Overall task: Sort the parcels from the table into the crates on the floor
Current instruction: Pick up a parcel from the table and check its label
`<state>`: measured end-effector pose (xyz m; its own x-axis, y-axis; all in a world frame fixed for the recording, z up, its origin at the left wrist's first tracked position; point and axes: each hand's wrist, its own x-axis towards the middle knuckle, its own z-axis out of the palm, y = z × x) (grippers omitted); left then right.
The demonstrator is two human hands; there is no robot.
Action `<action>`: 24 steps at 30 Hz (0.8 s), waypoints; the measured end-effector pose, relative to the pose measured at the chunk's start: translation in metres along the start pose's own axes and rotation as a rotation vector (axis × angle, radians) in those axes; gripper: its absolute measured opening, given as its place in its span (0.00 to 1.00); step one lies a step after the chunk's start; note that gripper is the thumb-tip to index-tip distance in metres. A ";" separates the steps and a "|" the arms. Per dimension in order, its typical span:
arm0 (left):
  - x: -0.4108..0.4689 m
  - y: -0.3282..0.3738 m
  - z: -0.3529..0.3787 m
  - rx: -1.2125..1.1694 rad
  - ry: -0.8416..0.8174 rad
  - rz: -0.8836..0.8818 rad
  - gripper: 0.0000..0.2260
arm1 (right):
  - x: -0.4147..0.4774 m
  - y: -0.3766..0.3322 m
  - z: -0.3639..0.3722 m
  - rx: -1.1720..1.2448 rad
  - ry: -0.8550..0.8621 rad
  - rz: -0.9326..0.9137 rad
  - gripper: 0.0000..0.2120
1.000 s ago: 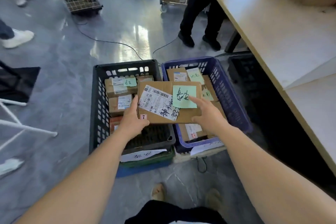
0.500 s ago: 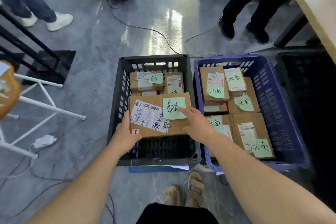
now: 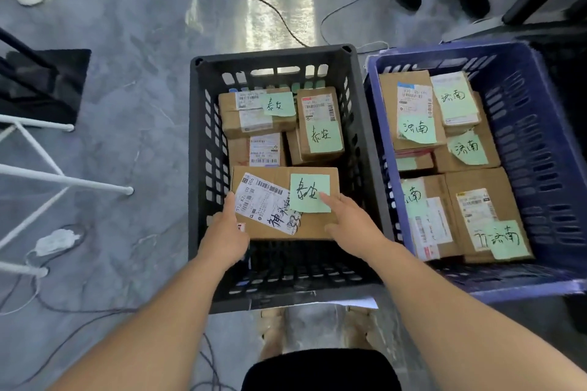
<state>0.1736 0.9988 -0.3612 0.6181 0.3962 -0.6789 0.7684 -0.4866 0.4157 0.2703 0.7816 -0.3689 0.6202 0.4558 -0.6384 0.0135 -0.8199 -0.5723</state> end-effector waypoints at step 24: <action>0.013 -0.043 0.050 0.273 -0.145 -0.137 0.43 | 0.015 0.023 0.036 0.015 -0.060 0.183 0.23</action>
<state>0.1403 0.9865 -0.4182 0.4673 0.3667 -0.8044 0.7579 -0.6347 0.1510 0.2515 0.7819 -0.4107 0.5637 0.3194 -0.7618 -0.1075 -0.8860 -0.4510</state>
